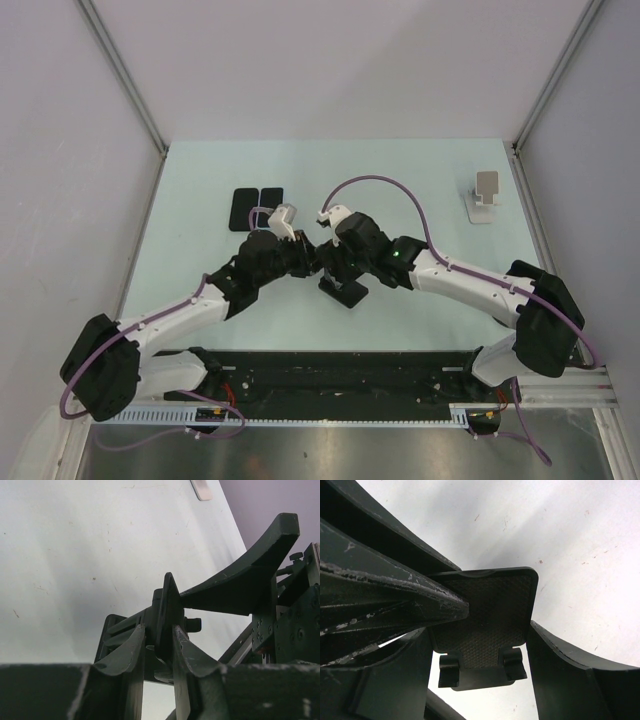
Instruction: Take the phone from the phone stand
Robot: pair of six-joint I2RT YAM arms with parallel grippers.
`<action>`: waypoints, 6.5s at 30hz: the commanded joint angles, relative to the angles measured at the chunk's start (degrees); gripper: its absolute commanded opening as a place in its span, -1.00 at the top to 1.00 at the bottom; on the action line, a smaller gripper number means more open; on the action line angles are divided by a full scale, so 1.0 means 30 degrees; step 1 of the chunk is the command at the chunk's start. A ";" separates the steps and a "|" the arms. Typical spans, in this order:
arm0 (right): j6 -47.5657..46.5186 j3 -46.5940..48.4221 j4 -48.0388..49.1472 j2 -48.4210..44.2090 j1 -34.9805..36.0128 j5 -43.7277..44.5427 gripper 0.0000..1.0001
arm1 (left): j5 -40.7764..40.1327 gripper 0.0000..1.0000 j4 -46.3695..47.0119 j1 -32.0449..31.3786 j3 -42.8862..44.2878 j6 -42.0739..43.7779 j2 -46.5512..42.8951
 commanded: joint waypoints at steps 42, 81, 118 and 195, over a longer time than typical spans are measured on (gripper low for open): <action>-0.9143 0.0705 -0.1204 -0.3253 -2.3785 -0.6337 0.49 | -1.0543 -1.00 -0.8008 0.2775 0.0665 1.0957 -1.5992; -0.9614 -0.3104 0.5533 0.0263 -2.5223 -0.7748 0.26 | -1.0397 -1.00 -0.7950 0.2540 0.0372 1.1308 -1.5553; -0.8353 -0.4012 0.5798 -0.0469 -2.4813 -0.6723 -0.74 | -1.0076 -1.00 -0.7949 0.2569 0.0313 1.1279 -1.5963; -0.1497 0.5157 -1.5294 -0.7620 -1.9774 0.2888 -0.89 | -0.9343 -1.00 -0.7920 0.2042 0.0284 1.1425 -1.5465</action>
